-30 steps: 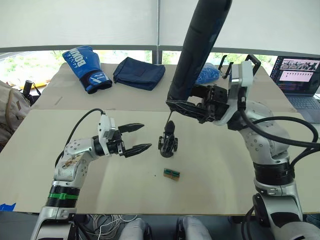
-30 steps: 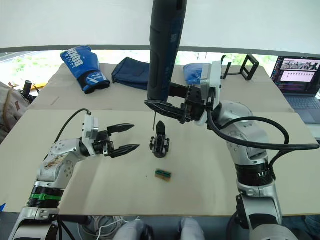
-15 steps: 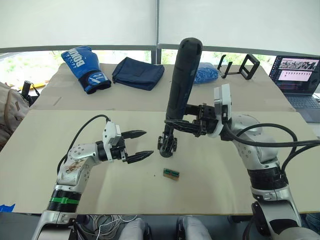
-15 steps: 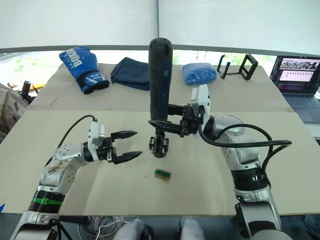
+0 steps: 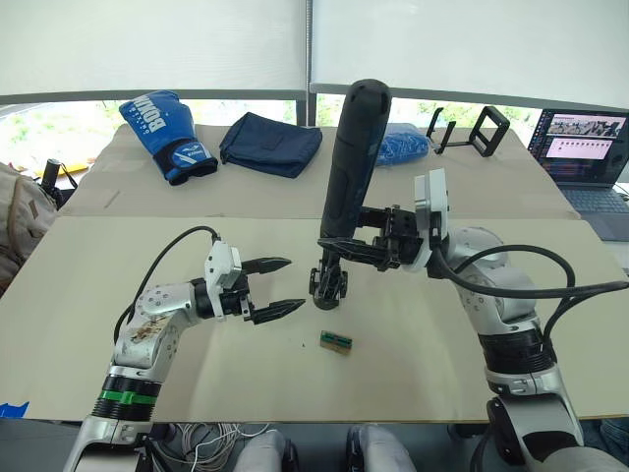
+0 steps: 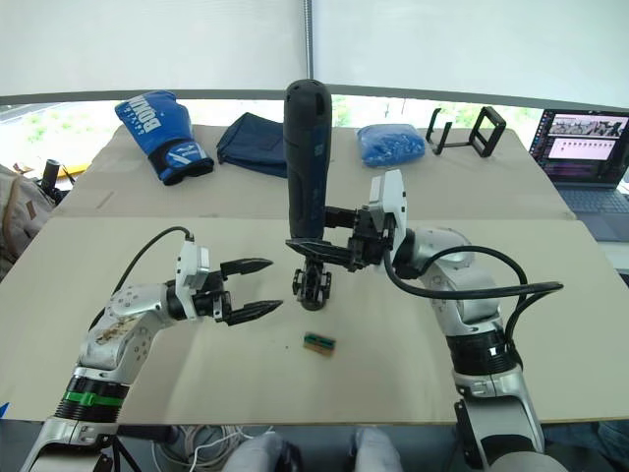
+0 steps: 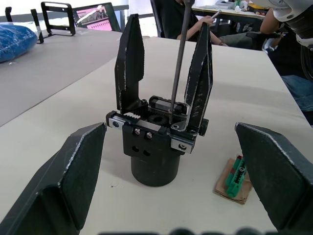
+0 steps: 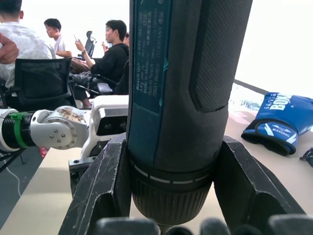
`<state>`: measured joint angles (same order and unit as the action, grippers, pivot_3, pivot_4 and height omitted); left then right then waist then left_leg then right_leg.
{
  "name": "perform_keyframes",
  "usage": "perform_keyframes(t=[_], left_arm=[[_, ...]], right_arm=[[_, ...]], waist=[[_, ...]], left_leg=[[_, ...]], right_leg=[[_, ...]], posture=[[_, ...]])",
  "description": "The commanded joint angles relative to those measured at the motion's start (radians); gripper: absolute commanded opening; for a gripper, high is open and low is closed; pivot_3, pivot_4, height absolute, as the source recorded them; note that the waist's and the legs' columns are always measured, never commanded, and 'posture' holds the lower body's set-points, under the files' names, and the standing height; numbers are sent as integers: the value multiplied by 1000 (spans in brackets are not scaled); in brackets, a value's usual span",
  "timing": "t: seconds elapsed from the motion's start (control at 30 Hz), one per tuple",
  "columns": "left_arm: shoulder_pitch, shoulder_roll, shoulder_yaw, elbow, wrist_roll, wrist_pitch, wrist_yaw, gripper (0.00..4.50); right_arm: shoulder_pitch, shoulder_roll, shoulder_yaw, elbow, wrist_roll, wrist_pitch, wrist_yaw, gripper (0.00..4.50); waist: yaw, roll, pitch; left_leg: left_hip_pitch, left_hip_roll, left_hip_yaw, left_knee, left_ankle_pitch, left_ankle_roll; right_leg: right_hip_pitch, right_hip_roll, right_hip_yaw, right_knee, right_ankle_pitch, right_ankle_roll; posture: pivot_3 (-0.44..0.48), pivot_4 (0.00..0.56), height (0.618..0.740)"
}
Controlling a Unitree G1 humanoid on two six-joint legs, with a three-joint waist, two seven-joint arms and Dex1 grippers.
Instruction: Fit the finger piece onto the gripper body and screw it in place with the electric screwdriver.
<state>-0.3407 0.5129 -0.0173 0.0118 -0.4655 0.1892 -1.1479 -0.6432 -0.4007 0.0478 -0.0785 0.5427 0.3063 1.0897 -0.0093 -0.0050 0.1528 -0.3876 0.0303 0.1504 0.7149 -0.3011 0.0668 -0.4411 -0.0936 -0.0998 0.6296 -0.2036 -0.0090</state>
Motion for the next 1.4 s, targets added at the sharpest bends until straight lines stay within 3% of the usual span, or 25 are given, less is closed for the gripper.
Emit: perform_keyframes(t=[0.03, 0.5, 1.0, 1.4], left_arm=[[-1, 5, 3, -39, -2, -2, 5, 4500], [-1, 14, -24, -17, 60, -22, 24, 4500], [-100, -42, -117, 149, 141, -109, -38, 4500], [-117, -65, -122, 186, 150, -129, -55, 4500]], right_arm=[[-17, 7, -23, -30, 20, -31, 2, 1965], [-42, 17, -32, -68, 61, 22, -28, 1965], [-37, -5, -33, -85, 78, 55, -16, 1965], [-21, -3, -23, -89, 72, 48, -17, 1965]], waist=[[0, 0, 0], [0, 0, 0], [-1, 0, 0], [0, 0, 0]], left_leg=[[0, 0, 0, 0, 0, 0], [0, 0, 0, 0, 0, 0], [0, 0, 0, 0, 0, 0], [0, 0, 0, 0, 0, 0]], right_leg=[[0, 0, 0, 0, 0, 0], [0, 0, 0, 0, 0, 0], [0, 0, 0, 0, 0, 0], [0, 0, 0, 0, 0, 0]], posture=[[0, 150, 740], [0, 150, 740], [0, 150, 740], [0, 150, 740]])
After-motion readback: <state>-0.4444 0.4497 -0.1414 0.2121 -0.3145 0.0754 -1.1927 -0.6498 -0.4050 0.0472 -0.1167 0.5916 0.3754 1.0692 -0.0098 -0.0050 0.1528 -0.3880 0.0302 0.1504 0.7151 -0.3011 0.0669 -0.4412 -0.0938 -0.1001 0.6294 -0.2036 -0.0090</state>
